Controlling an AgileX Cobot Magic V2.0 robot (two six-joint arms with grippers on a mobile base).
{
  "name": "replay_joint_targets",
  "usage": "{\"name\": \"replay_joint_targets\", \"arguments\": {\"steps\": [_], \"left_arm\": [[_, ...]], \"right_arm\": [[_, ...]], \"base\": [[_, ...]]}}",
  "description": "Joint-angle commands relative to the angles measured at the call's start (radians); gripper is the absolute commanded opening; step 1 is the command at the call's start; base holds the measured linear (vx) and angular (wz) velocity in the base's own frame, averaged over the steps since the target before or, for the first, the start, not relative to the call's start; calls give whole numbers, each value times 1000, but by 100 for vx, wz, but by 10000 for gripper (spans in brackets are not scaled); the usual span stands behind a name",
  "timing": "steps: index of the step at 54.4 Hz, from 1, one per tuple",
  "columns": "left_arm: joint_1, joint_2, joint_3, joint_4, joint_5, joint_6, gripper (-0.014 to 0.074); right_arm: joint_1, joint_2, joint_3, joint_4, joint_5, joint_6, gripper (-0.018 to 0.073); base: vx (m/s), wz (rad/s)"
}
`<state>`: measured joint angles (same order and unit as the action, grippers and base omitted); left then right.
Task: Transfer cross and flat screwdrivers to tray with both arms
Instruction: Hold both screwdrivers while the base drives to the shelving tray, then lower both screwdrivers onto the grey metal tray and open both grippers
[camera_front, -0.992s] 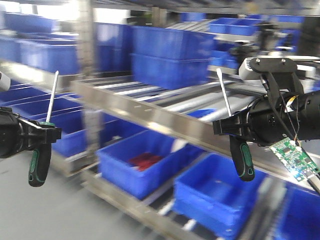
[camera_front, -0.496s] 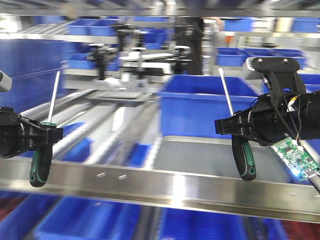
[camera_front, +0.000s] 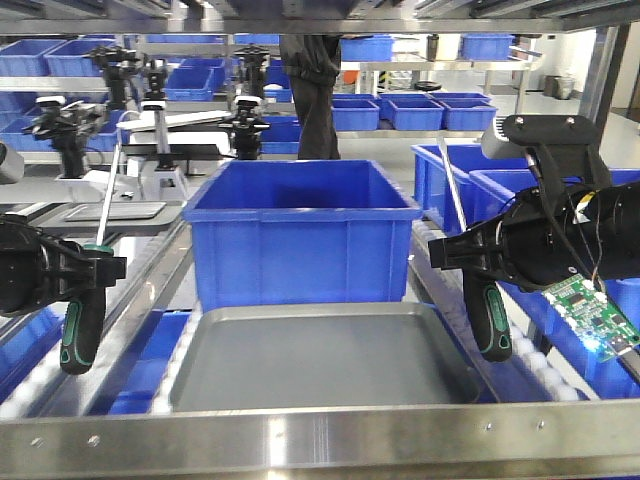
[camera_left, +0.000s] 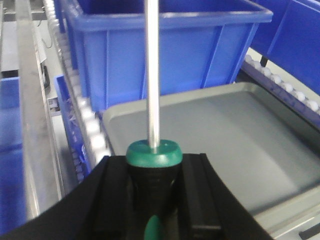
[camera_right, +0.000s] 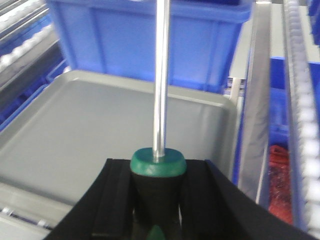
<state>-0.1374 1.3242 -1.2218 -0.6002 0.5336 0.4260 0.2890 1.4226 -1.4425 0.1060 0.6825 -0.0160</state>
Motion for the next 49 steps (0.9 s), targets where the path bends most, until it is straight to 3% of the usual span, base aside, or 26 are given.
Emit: {"name": "replay_joint_targets", "arguments": {"steps": [1,49], "left_arm": [[-3,-34,-32,-34,-70,-1,0],[-3,-34,-32,-34,-69,-1,0]], "right_arm": [[-3,-32,-34,6,-81,-6,-8],[-3,-32,-34,6,-85,-6,-8]], "base": [[20,-13],[14,-1]]}}
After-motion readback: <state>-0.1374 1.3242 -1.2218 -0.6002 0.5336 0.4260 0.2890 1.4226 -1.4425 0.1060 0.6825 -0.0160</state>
